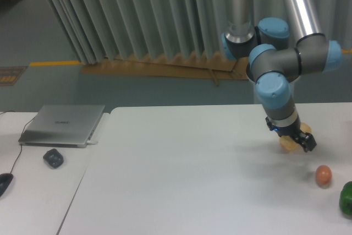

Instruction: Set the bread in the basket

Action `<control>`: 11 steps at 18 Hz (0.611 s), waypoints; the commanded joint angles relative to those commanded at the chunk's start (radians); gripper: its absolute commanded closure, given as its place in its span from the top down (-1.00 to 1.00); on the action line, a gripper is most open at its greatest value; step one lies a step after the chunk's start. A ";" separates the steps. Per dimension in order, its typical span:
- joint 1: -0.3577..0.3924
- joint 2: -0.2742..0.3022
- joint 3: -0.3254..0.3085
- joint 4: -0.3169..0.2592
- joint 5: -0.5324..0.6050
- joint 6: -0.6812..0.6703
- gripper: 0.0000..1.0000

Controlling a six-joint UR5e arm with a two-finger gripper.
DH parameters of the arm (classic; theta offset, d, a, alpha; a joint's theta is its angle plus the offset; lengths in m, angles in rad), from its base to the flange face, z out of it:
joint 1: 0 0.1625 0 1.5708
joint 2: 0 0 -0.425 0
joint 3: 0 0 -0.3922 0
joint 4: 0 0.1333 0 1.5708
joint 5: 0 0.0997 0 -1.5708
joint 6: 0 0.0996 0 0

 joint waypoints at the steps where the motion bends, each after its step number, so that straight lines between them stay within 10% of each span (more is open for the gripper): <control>1: 0.003 0.014 -0.011 -0.002 -0.002 0.000 1.00; 11: 0.002 0.026 -0.080 0.017 0.011 -0.038 1.00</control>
